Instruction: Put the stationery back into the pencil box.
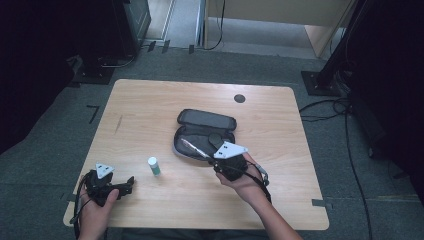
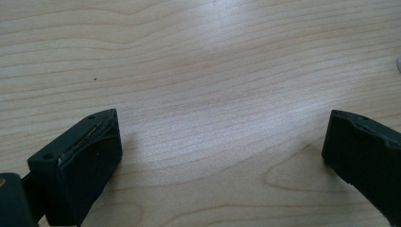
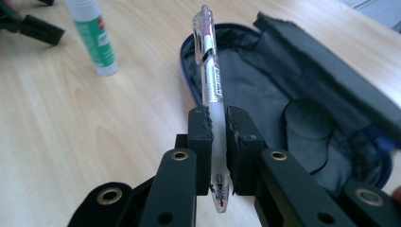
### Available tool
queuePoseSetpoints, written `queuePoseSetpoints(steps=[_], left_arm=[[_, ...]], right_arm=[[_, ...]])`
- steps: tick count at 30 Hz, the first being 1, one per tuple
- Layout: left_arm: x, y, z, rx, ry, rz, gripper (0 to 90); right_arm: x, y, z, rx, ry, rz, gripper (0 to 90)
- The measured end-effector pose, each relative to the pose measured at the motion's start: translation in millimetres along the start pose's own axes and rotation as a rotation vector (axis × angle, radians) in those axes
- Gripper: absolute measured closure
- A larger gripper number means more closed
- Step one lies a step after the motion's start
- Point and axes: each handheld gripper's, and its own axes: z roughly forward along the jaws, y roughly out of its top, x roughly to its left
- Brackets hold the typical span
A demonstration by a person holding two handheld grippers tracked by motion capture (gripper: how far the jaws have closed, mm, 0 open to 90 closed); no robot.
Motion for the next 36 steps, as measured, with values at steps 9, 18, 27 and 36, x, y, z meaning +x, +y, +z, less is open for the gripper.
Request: queuePoseSetpoints(steps=[9,18,27,36], left_arm=[[-0.1,-0.1,0.2,-0.002,0.0,-0.001,0.0],[0.1,0.0,0.0,0.0,0.0,0.001,0.0],[0.1,0.0,0.0,0.0,0.0,0.001,0.0],[0.1,0.0,0.0,0.0,0.0,0.001,0.0]], right_arm=[[-15.6,4.0,29.0,0.021,0.016,0.011,81.5],[-28.2,-3.2,57.2,0.077,0.0,0.038,81.5],[-36.1,-8.5,68.8,0.108,-0.025,0.051,81.3],[-37.4,-9.0,68.4,0.103,-0.046,0.068,80.0]])
